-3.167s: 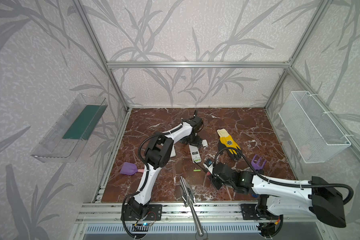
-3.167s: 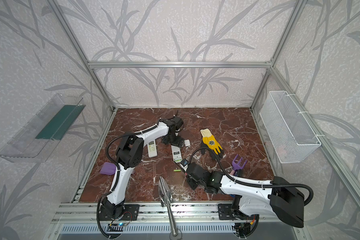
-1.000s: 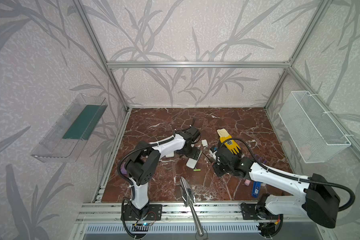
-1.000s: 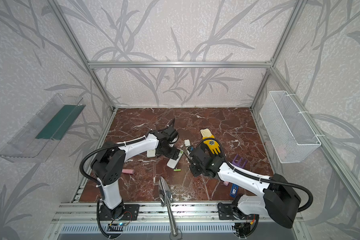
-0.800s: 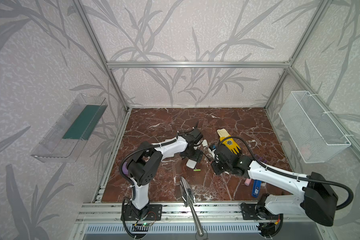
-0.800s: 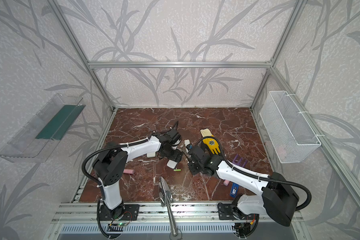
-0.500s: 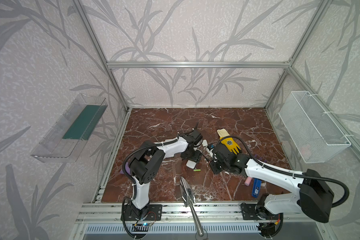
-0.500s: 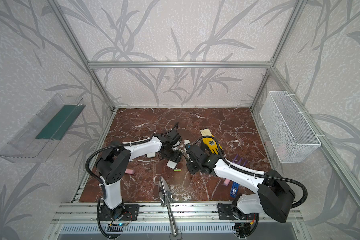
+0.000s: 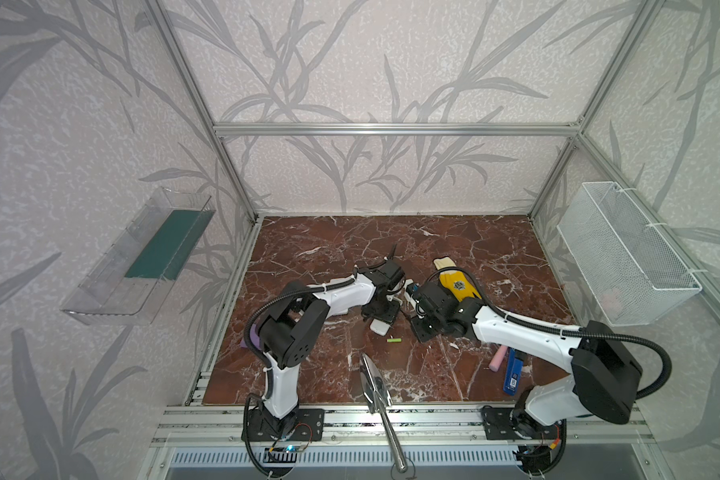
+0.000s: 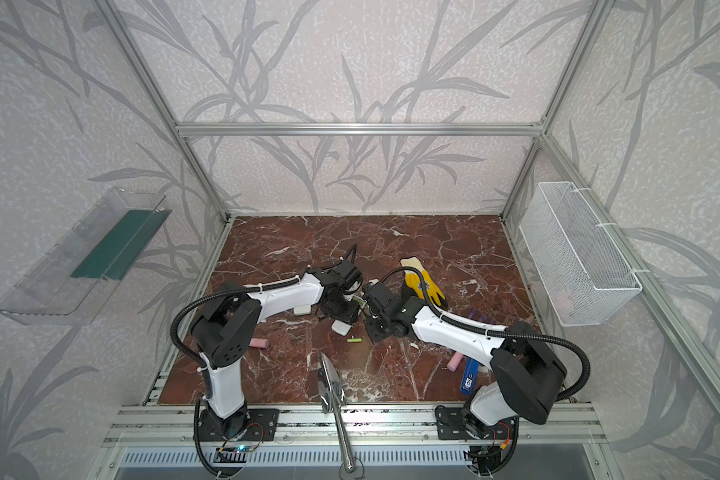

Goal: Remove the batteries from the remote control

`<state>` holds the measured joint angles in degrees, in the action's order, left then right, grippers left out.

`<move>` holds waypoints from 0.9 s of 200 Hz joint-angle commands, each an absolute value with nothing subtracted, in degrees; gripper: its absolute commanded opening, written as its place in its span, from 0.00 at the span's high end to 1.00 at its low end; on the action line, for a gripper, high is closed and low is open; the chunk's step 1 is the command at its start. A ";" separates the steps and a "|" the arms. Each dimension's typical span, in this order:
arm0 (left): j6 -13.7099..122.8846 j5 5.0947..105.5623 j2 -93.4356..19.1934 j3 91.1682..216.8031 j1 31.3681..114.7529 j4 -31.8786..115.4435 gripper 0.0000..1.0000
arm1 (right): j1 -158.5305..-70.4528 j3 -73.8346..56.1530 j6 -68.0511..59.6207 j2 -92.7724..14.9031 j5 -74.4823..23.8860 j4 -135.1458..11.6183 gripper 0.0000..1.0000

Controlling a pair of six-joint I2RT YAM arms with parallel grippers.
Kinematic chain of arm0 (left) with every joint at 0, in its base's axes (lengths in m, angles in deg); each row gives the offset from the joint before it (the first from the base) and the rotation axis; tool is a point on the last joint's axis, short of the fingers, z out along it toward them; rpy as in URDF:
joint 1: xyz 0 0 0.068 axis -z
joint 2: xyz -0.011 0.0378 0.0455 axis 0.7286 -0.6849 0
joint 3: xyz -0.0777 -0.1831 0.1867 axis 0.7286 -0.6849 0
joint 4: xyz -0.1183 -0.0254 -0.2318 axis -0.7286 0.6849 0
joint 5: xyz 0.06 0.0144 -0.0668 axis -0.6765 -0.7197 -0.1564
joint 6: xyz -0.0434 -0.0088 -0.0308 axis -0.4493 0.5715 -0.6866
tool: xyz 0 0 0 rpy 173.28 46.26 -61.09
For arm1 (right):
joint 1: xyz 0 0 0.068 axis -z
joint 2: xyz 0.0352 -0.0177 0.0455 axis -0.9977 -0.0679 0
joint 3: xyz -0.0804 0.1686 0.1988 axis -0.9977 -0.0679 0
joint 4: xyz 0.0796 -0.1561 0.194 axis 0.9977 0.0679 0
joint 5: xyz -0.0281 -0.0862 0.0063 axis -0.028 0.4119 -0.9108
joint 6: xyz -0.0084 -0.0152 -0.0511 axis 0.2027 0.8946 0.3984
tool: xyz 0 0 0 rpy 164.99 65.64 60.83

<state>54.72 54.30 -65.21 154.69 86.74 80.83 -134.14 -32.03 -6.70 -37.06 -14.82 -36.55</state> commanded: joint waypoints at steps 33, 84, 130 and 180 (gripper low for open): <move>54.49 55.51 -66.59 152.91 86.61 80.91 0.53 | -133.83 -29.39 -10.22 -40.09 -15.85 -32.02 1.00; 55.15 57.49 -67.32 152.83 86.74 80.47 0.59 | -133.83 -27.57 -11.56 -42.97 -15.02 -31.81 1.00; 56.12 58.65 -67.81 152.22 86.70 79.82 0.65 | -133.81 -25.44 -12.39 -46.37 -14.63 -31.68 1.00; 57.21 59.56 -68.19 151.94 86.73 79.68 0.68 | -133.83 -26.42 -13.35 -48.31 -15.06 -35.93 1.00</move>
<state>55.34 55.85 -65.21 154.54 86.30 80.26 -134.18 -26.33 -12.23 -45.81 -15.56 -32.82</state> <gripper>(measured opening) 0.518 0.232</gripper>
